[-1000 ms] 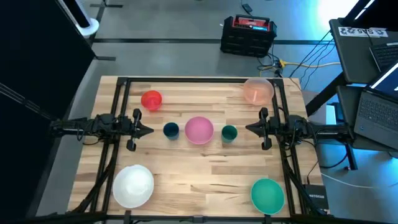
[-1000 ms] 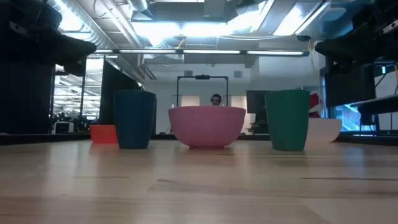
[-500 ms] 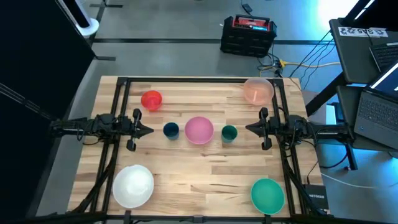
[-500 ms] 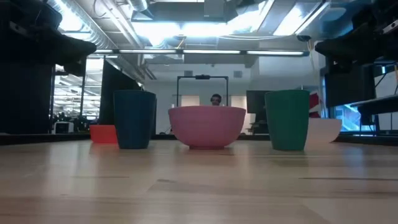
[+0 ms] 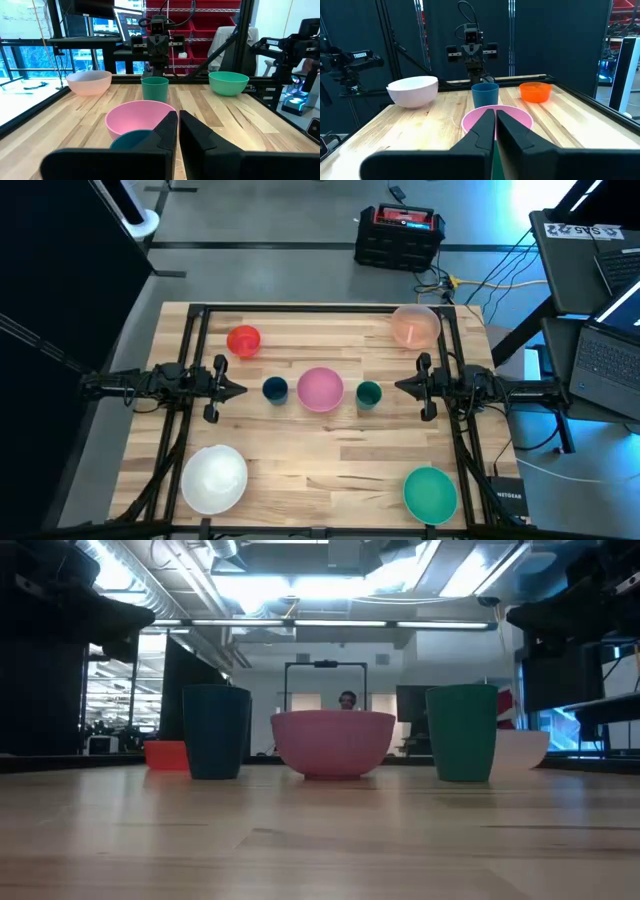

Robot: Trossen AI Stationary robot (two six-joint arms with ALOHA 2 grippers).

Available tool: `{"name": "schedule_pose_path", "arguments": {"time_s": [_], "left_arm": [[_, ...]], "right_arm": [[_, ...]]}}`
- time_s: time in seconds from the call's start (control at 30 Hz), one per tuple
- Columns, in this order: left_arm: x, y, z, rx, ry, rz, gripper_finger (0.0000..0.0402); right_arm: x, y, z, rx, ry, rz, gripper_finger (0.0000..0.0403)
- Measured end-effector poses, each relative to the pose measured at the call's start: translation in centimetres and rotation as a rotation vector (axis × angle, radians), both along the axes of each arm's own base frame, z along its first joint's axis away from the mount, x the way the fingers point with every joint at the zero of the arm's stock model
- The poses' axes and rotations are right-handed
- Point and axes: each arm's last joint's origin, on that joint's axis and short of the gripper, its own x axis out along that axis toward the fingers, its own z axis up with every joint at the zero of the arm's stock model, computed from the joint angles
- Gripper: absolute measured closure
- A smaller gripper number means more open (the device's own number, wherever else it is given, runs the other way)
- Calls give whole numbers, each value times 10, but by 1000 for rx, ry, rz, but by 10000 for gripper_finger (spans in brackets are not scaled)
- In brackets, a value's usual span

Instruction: Nest bowls inside each other

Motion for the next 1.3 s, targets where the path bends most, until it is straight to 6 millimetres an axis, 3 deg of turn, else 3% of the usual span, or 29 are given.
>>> {"name": "schedule_pose_path", "arguments": {"time_s": [1.3], "left_arm": [[0, 0, 1, -7, -6, 0, 402]], "right_arm": [[0, 0, 0, 0, 0, 0, 403]]}}
